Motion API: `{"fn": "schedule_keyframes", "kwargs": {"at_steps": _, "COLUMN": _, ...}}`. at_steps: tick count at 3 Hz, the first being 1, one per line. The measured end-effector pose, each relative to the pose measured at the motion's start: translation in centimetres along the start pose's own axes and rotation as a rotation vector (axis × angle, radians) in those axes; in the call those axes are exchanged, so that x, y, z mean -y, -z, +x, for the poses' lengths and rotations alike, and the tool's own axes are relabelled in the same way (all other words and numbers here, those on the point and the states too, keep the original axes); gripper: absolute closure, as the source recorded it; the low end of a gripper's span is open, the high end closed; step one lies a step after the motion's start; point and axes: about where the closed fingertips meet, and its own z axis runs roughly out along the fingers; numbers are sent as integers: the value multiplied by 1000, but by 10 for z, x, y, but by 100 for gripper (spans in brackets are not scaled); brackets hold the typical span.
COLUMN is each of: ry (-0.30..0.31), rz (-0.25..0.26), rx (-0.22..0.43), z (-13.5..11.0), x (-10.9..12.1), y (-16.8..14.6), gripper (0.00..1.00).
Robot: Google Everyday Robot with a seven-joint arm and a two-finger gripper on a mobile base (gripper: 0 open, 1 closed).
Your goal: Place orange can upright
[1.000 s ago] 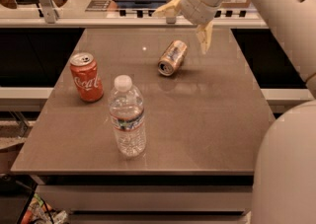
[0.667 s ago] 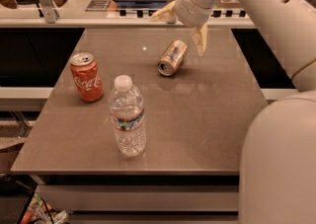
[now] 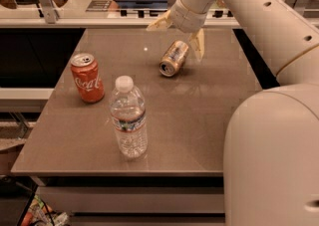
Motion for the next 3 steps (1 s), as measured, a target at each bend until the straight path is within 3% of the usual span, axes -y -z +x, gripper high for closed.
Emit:
{"fn": "schedule_keyframes", "kwargs": {"at_steps": 2, "ry": -39, "rz": -49, "rx": 33, "z": 1, "x": -14, "y": -17, "gripper": 0}}
{"fn": "schedule_keyframes", "kwargs": {"at_steps": 3, "ry": -39, "rz": -47, "rx": 34, "z": 1, "x": -12, "y": -21, "gripper": 17}}
